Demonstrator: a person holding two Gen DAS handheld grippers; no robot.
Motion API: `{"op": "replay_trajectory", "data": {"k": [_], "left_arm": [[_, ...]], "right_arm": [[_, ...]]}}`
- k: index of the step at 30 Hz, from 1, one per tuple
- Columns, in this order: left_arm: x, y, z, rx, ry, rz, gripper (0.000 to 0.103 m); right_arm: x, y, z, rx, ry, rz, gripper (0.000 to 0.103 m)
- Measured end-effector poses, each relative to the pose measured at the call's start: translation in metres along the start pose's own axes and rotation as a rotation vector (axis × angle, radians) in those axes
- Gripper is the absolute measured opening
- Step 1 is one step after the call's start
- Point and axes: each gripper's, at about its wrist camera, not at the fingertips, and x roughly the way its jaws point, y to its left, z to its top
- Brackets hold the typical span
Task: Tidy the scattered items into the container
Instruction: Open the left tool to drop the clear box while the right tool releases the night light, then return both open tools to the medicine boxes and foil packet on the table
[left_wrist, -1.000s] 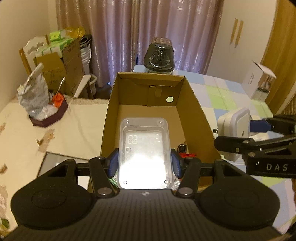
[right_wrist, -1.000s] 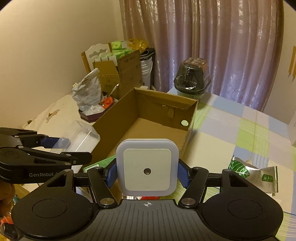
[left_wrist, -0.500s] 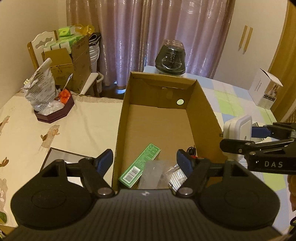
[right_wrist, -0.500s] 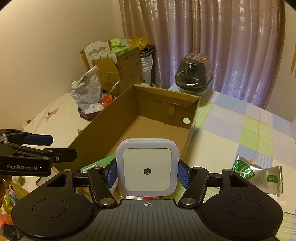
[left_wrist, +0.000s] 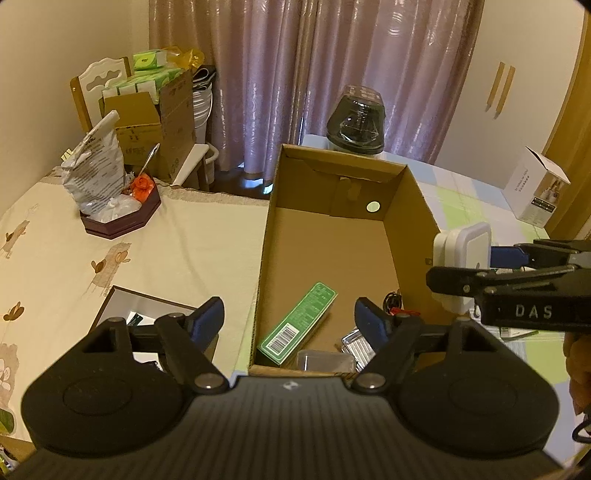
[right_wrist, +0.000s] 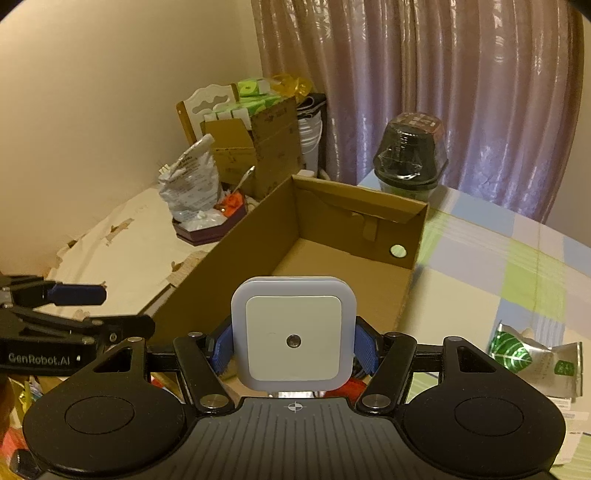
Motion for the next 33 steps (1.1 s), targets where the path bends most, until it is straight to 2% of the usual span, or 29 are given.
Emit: {"op": "replay_trajectory", "data": {"k": [1, 2, 3, 4, 7, 16, 25, 33], "left_arm": [[0.0, 0.001, 0.0, -0.004, -0.001, 0.0, 0.076], [-0.001, 0.002, 0.0, -0.007, -0.001, 0.0, 0.077], [-0.001, 0.003, -0.001, -0.008, 0.0, 0.002, 0.077], [-0.001, 0.003, -0.001, -0.008, 0.0, 0.005, 0.077], [-0.002, 0.005, -0.003, -0.008, 0.001, 0.009, 0.077], [-0.003, 0.001, -0.011, -0.008, 0.005, 0.006, 0.079], [-0.02, -0.027, -0.015, 0.027, -0.027, -0.03, 0.084], [-0.044, -0.071, -0.02, 0.097, -0.06, -0.092, 0.087]], "right_arm": [[0.002, 0.0, 0.001, -0.004, -0.003, 0.004, 0.067], [0.004, 0.0, 0.002, -0.006, -0.005, 0.012, 0.074], [0.004, 0.0, 0.003, 0.0, -0.015, 0.008, 0.097], [0.002, -0.002, 0.003, 0.009, -0.039, 0.001, 0.103], [0.0, -0.007, 0.006, 0.021, -0.052, 0.004, 0.103], [-0.019, -0.031, -0.006, 0.076, -0.063, -0.056, 0.103], [-0.065, -0.071, -0.048, 0.168, -0.054, -0.132, 0.103], [-0.123, -0.106, -0.093, 0.235, -0.054, -0.193, 0.103]]}}
